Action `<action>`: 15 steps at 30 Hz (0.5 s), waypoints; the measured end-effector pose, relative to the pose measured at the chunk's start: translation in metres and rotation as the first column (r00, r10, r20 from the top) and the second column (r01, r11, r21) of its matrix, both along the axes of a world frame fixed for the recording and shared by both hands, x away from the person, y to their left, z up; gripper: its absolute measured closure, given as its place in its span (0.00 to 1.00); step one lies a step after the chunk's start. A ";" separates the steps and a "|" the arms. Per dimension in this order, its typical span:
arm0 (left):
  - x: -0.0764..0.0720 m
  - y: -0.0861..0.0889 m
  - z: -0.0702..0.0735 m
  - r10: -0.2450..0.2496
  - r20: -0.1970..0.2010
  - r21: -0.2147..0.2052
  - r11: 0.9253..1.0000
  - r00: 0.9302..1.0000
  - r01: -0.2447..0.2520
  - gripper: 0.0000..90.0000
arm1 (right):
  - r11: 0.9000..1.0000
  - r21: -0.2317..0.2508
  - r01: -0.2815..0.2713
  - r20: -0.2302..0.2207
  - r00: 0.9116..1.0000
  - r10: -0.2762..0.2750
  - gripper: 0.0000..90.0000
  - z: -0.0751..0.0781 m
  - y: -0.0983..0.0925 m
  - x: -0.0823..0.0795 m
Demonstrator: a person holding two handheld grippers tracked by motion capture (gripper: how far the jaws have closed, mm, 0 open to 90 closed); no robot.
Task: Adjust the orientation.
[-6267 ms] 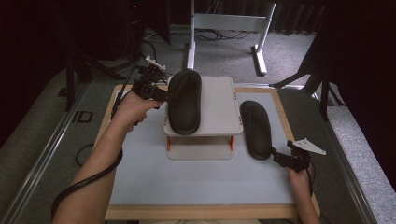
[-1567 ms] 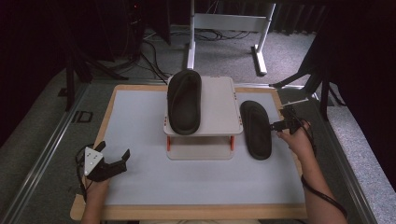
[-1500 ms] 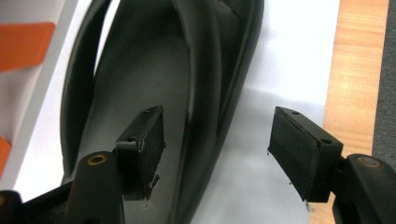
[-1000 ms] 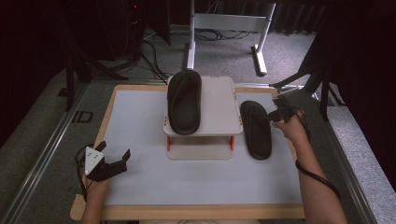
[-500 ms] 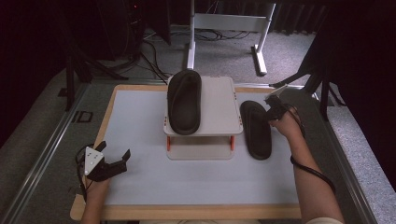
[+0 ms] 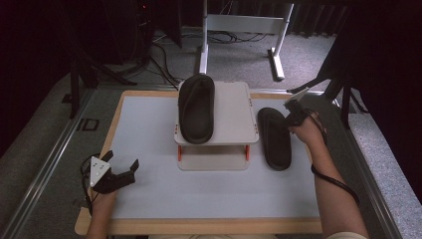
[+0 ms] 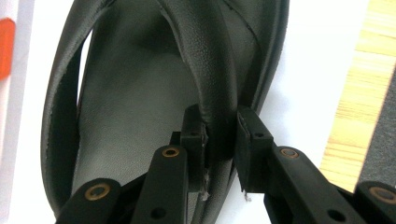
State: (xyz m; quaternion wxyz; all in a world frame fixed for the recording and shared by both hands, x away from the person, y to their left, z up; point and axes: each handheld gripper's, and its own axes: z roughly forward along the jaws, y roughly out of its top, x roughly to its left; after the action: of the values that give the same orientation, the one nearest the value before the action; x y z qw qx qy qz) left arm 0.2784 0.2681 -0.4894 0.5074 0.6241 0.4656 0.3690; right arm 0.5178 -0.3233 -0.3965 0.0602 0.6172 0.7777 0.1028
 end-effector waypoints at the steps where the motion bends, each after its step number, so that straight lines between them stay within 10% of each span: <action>1: 0.000 0.000 0.000 -0.001 -0.001 0.000 1.000 1.000 0.001 0.02 | 1.000 -0.004 0.001 0.002 1.000 -0.001 0.84 0.002 -0.001 -0.001; 15: 0.001 0.000 0.000 -0.003 -0.010 0.000 1.000 1.000 0.003 0.02 | 1.000 0.006 0.014 0.041 0.999 -0.014 0.84 0.049 -0.010 -0.008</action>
State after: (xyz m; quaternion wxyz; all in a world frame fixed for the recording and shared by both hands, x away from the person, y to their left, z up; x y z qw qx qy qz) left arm 0.2793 0.2684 -0.4892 0.5056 0.6265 0.4673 0.3653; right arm 0.5097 -0.3335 -0.3479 0.0749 0.6207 0.7716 0.1172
